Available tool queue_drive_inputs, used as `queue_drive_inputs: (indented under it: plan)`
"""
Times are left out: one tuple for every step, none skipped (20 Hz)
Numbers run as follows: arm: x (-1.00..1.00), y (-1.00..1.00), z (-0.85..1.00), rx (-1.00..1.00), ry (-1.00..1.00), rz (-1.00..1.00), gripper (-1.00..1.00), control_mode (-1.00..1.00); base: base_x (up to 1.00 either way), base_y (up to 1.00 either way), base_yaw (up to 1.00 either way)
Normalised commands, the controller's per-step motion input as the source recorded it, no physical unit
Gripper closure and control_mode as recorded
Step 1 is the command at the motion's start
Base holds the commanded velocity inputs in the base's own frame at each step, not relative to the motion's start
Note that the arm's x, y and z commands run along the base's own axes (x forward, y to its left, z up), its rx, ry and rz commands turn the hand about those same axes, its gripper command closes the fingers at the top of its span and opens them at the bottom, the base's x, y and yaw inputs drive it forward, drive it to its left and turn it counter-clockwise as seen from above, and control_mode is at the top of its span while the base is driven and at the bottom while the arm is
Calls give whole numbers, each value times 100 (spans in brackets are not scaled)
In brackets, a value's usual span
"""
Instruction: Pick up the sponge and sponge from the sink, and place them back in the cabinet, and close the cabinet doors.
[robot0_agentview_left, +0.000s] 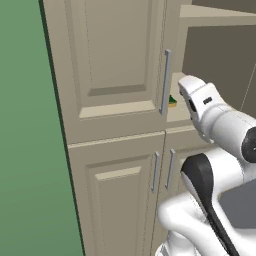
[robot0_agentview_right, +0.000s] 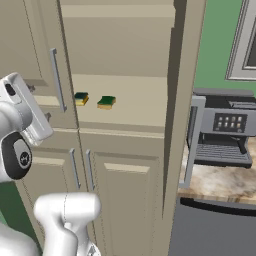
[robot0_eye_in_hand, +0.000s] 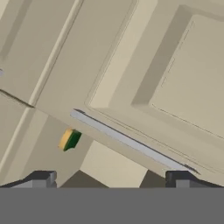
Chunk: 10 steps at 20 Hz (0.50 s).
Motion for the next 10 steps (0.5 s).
queue_drive_inputs:
  plan:
    - [-32, -9, 22, 1, 1, 3, -100, -100, 0, 0, 0]
    - [-29, -8, 18, 1, 1, 2, -100, -100, 0, 0, 0]
    - [-27, -8, 16, 1, 1, 1, -100, -100, 0, 0, 0]
    - [-26, -6, 16, 1, 1, 1, -100, -100, 0, 0, 0]
    - [-28, -8, 14, 1, 1, 1, -100, -100, 0, 0, 0]
    - [-31, -9, 9, 1, 1, 2, -100, -100, 0, 0, 0]
    - [-37, -14, 1, 1, 0, 3, -100, -100, 0, 0, 0]
    - [-41, -20, 0, 2, 0, 4, -100, -100, 0, 0, 0]
    - [-38, -17, 0, 2, 0, 4, -100, -100, 0, 0, 0]
    - [-35, -16, 0, 2, 0, 3, -100, -100, 0, 0, 0]
